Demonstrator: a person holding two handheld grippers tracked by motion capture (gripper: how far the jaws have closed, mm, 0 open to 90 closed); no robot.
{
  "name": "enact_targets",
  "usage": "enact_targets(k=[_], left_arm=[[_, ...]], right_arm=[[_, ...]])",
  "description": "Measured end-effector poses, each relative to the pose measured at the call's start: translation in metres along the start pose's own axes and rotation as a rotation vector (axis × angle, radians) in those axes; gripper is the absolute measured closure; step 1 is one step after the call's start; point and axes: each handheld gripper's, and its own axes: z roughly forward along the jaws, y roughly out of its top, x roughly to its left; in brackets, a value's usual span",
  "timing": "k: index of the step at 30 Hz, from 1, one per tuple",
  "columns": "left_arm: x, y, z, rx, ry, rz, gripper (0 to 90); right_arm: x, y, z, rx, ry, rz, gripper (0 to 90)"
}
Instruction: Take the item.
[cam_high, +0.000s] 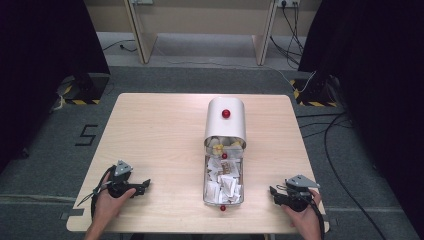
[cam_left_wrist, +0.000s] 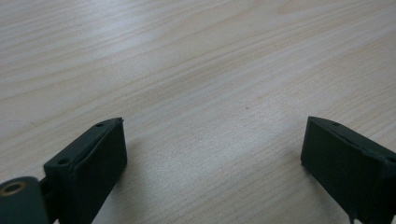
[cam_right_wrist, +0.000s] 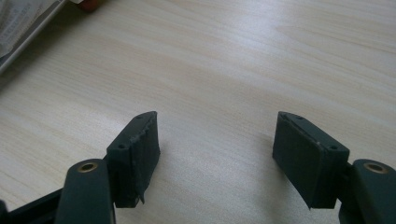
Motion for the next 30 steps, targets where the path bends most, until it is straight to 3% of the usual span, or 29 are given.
enact_targets(k=[30], left_arm=[[-0.0004,0.0005,0.001,0.01,-0.009,0.009,2.7]], right_arm=[[0.0008,-0.0016,-0.0028,-0.012,-0.004,0.007,34.1]])
